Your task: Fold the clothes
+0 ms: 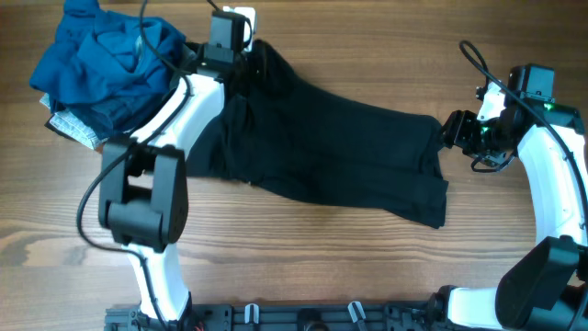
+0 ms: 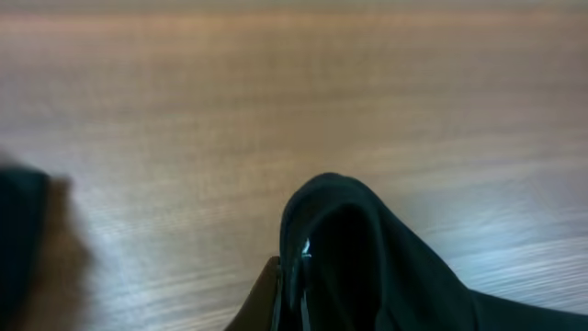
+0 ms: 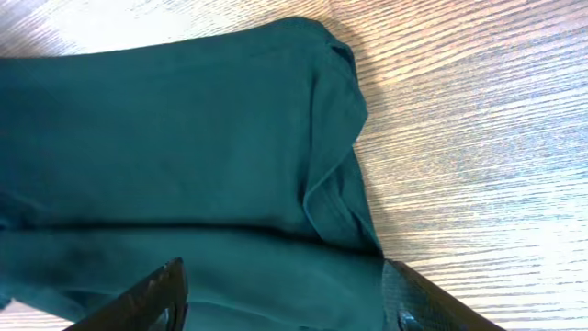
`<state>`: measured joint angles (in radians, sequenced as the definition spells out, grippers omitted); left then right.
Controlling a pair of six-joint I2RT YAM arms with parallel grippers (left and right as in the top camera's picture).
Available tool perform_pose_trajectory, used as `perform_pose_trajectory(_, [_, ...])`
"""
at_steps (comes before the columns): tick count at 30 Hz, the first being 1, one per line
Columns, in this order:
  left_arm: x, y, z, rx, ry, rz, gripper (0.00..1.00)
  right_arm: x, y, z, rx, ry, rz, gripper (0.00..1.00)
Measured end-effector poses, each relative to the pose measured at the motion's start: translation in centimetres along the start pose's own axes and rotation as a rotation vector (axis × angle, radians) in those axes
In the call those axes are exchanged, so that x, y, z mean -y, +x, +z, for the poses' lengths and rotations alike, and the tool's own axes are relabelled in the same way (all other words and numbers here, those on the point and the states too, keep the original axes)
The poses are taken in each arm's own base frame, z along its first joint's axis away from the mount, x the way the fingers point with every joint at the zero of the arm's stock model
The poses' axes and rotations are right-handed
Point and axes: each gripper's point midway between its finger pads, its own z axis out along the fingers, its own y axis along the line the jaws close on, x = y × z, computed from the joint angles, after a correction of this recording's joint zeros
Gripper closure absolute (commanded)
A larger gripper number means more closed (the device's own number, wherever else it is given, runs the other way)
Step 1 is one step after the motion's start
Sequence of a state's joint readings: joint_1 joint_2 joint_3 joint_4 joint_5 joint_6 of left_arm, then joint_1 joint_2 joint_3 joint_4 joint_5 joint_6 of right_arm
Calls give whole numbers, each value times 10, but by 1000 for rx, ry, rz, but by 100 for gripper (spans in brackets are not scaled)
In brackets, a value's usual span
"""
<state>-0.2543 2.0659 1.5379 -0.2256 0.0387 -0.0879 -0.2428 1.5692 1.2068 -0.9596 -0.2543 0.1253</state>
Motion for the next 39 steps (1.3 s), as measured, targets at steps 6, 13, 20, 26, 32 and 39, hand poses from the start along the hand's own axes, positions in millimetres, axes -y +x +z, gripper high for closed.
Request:
perform_pose_trajectory(6, [4,-17,-25,22,3,1,96,0,0,0,1,0,-1,33])
perform_pose_trajectory(13, [9,-15,-25,16,10,7,88,0,0,0,0,0,0,33])
perform_pose_trajectory(20, [17,-11,-25,4,19,14,91,0,0,0,0,0,0,33])
perform_pose_trajectory(26, [23,-7,-25,-10,27,22,78,0,0,0,-2,0,-11,33])
perform_pose_trajectory(32, [40,30,5,-100,55,87,70,0,3,0,-12,1,-15,33])
perform_pose_trajectory(39, [33,69,13,-235,39,135,60,0,4,0,-14,1,-22,33])
